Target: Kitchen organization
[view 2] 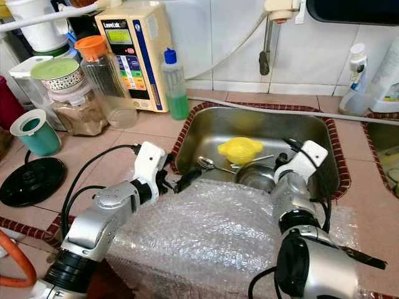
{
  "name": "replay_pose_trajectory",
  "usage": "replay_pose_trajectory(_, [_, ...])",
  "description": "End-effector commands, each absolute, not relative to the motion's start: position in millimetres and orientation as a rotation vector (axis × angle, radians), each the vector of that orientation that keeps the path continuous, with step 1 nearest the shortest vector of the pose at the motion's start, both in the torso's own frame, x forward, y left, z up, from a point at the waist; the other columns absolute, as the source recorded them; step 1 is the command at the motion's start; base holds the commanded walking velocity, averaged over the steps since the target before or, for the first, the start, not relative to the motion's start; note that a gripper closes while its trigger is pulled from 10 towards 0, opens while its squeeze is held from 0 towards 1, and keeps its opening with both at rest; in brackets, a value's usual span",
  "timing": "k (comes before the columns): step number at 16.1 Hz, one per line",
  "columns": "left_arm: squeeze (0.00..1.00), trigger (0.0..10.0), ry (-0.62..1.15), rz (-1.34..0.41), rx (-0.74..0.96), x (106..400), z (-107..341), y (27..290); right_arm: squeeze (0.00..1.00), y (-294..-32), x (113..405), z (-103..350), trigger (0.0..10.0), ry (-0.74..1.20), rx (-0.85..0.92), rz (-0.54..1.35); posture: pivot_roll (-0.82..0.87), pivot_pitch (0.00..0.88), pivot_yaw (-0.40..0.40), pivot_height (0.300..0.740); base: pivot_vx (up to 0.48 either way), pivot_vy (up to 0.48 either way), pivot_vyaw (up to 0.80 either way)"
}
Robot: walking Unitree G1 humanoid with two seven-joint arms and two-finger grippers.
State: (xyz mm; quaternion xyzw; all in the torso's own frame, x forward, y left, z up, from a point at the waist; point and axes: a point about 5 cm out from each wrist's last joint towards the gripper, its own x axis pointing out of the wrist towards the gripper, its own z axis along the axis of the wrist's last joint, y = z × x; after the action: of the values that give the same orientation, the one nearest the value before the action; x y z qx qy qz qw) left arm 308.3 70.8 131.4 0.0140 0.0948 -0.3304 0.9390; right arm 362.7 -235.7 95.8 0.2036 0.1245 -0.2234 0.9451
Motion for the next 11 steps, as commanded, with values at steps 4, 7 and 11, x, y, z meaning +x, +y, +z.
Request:
replay_pose_trajectory(4, [1.00, 10.0, 0.095, -0.461, 0.052, 320, 141, 86, 1.00, -219, 365, 103, 10.0, 0.169, 0.310, -0.344, 0.03, 0.000, 0.147, 0.740, 0.000, 0.000, 0.00])
replay_pose_trajectory(7, [1.00, 10.0, 0.021, -0.286, 0.070, 324, 144, 98, 1.00, -210, 359, 127, 10.0, -0.014, 0.101, -0.230, 0.00, 0.000, 0.129, 0.740, 0.000, 0.000, 0.00])
replay_pose_trajectory(11, [0.00, 10.0, -0.040, -0.198, 0.053, 329, 149, 100, 1.00, -212, 345, 148, 10.0, -0.130, -0.019, -0.189, -0.04, 0.000, 0.119, 0.740, 0.000, 0.000, 0.00])
